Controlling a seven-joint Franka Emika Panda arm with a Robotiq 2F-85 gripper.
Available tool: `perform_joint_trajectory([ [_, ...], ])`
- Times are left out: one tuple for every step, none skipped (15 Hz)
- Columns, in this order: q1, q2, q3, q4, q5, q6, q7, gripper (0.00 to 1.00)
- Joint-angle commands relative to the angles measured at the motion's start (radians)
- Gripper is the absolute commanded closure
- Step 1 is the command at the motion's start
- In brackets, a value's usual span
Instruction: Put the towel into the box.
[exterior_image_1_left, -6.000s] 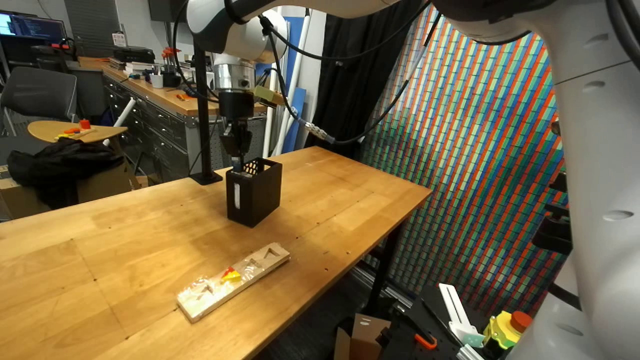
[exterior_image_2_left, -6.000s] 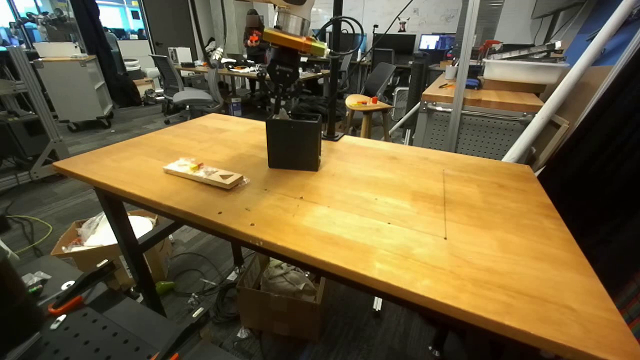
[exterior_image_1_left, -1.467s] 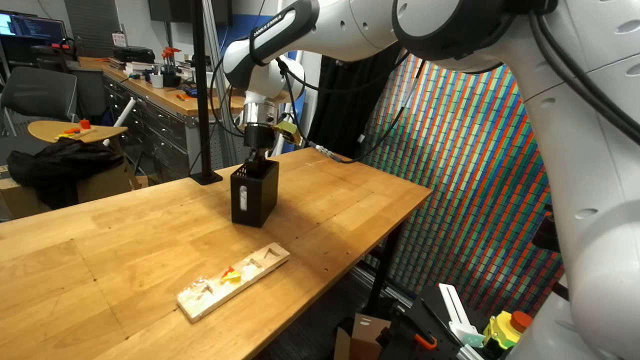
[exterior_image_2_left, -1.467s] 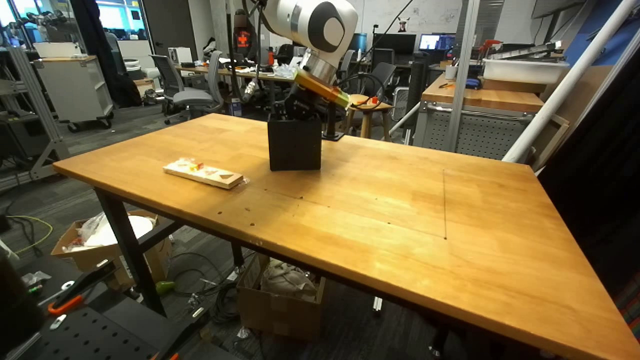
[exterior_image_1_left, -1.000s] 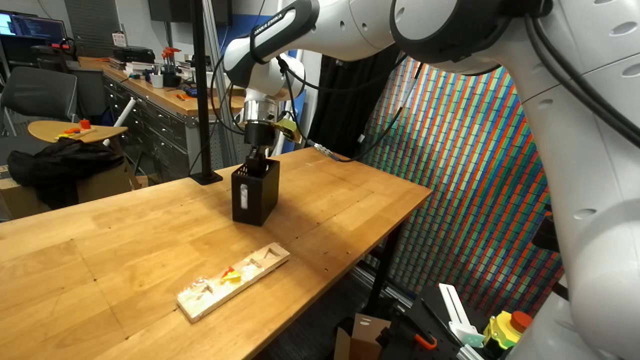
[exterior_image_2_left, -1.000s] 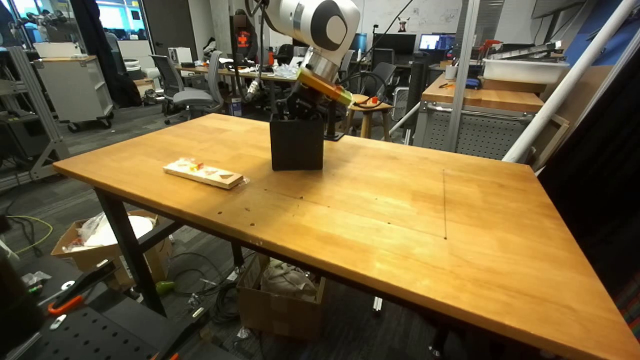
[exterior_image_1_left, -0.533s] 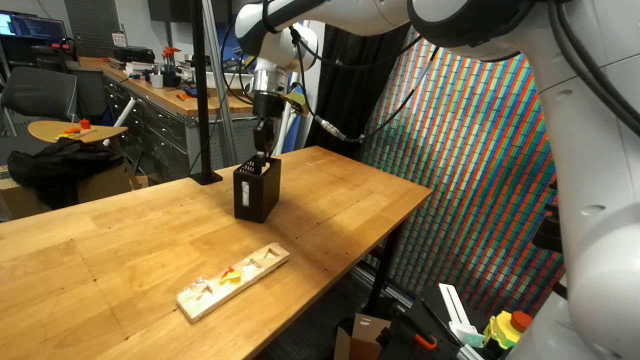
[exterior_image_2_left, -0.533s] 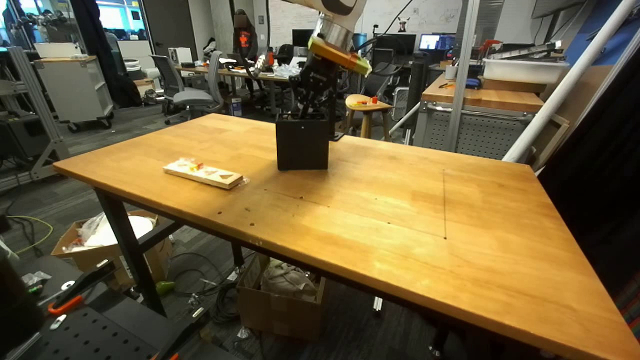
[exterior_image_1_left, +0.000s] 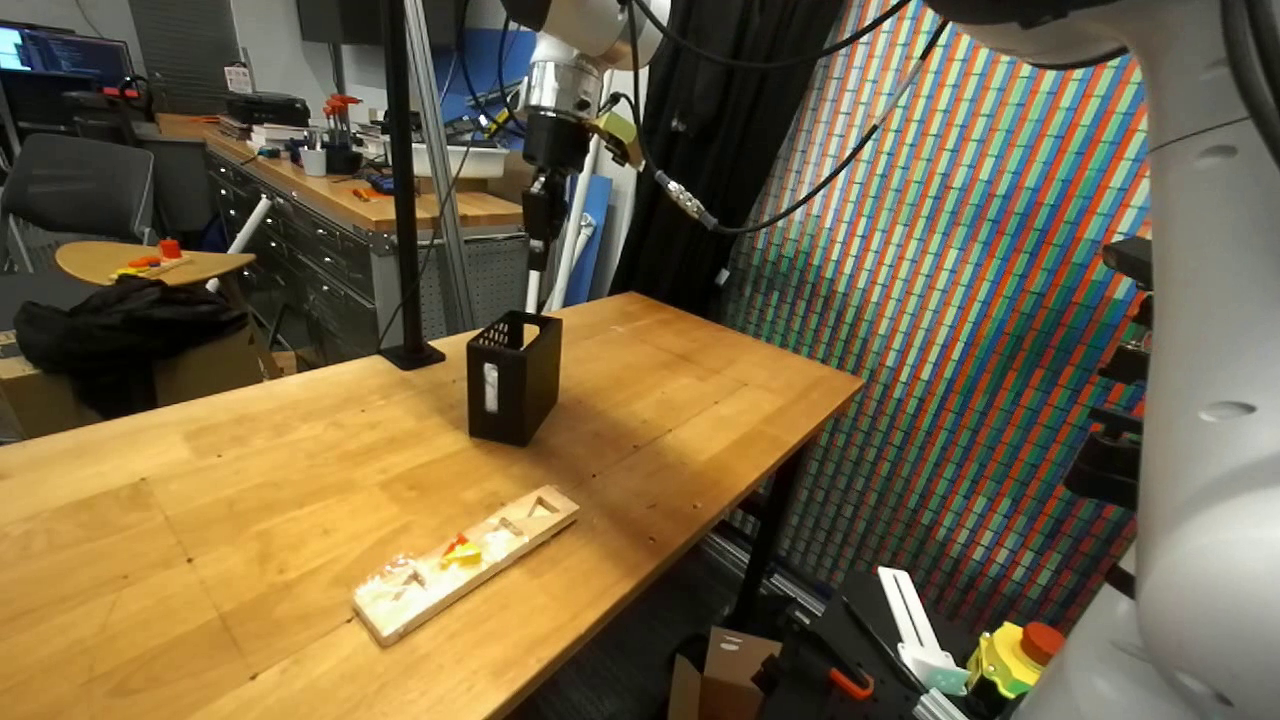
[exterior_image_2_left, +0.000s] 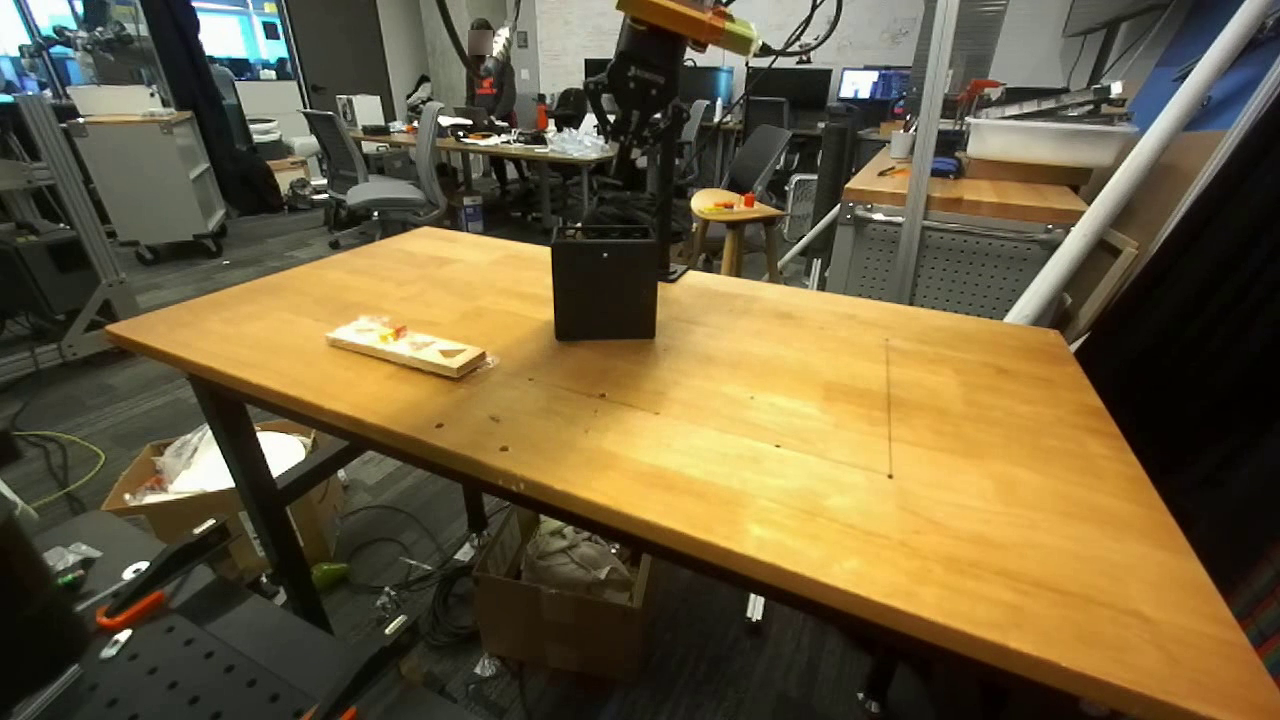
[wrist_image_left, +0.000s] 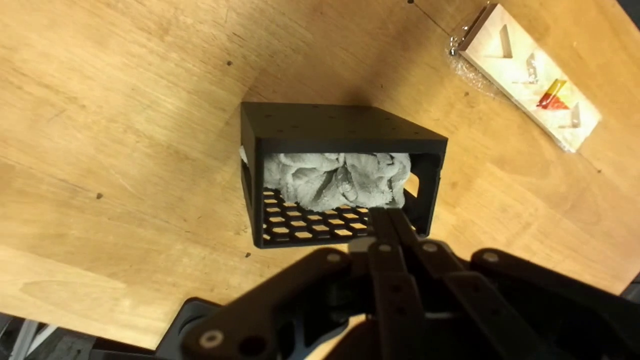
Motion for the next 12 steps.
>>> perform_joint_trajectory([
  [0.022, -0.095, -0.017, -0.081, -0.046, 0.043, 0.032, 0.94],
  [0.026, -0.113, -0.018, -0.095, -0.058, 0.047, 0.040, 0.69],
  [0.011, -0.048, -0.010, -0.028, -0.032, 0.008, 0.015, 0.93],
  [0.014, -0.063, -0.011, -0.039, -0.040, 0.010, 0.020, 0.91],
  [0.016, -0.073, -0.012, -0.049, -0.043, 0.014, 0.023, 0.82],
  [0.017, -0.080, -0.012, -0.055, -0.043, 0.016, 0.025, 0.75],
  [0.018, -0.083, -0.013, -0.061, -0.044, 0.020, 0.026, 0.70],
  [0.018, -0.084, -0.013, -0.065, -0.044, 0.023, 0.026, 0.69],
  [0.018, -0.084, -0.013, -0.068, -0.044, 0.024, 0.026, 0.69],
  [0.018, -0.084, -0.013, -0.070, -0.044, 0.025, 0.026, 0.69],
  [0.018, -0.084, -0.013, -0.070, -0.044, 0.024, 0.026, 0.69],
  [0.018, -0.084, -0.013, -0.070, -0.044, 0.024, 0.026, 0.69],
])
